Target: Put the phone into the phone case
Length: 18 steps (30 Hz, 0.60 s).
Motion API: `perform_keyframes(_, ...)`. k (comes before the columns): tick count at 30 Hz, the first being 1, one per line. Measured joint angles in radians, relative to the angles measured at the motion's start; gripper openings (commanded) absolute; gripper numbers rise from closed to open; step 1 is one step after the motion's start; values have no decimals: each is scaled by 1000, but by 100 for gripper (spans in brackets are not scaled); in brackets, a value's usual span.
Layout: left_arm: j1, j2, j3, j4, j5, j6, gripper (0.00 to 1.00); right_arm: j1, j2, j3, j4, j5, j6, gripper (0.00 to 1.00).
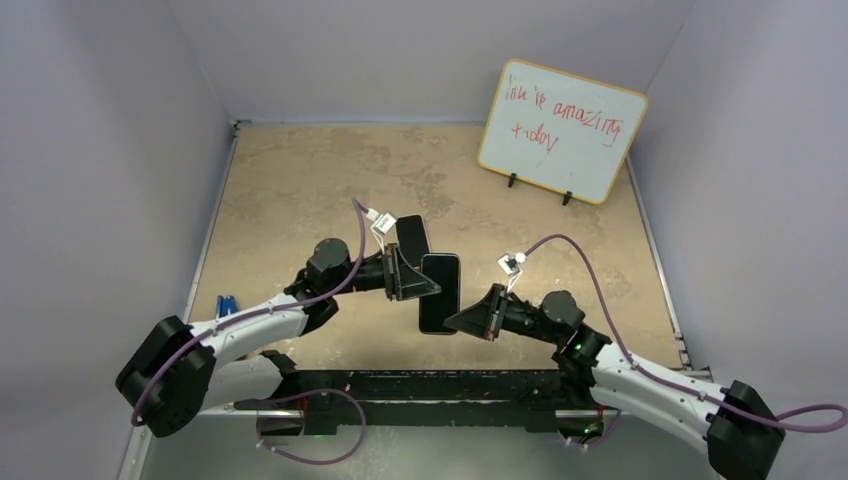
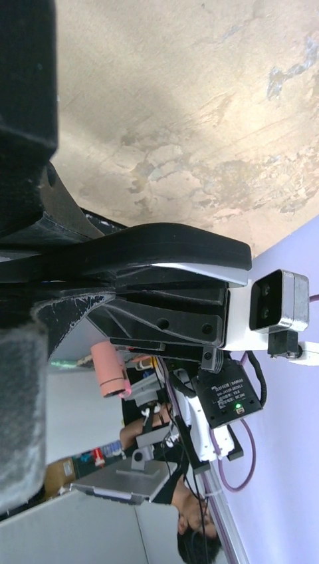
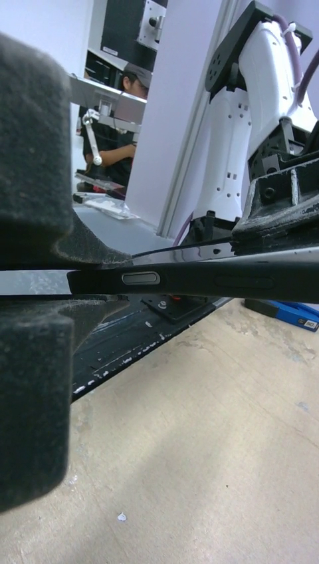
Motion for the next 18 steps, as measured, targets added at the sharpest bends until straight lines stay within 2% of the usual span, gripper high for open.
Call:
perform_keyframes(4, -6, -45, 39, -123, -21, 73, 0, 1, -3, 19, -29, 4, 6, 0)
perform_keyframes(5, -7, -55, 45, -142, -23, 82, 0, 1, -6, 22, -31, 5, 6, 6)
perform_keyframes(8, -8, -65, 50, -151, -11, 90, 0, 5, -15, 23, -31, 6, 2, 36)
perform_keyframes(11, -6, -65, 50, -143, 24, 120, 0, 4, -26, 24, -67, 30, 10, 55)
perform_keyframes(14, 5, -64, 50, -153, 66, 145, 0, 3, -47, 45, -138, 54, -3, 67)
perform_keyframes(18, 6, -66, 50, -160, 141, 167, 0, 3, -72, 120, -220, 84, -37, 75)
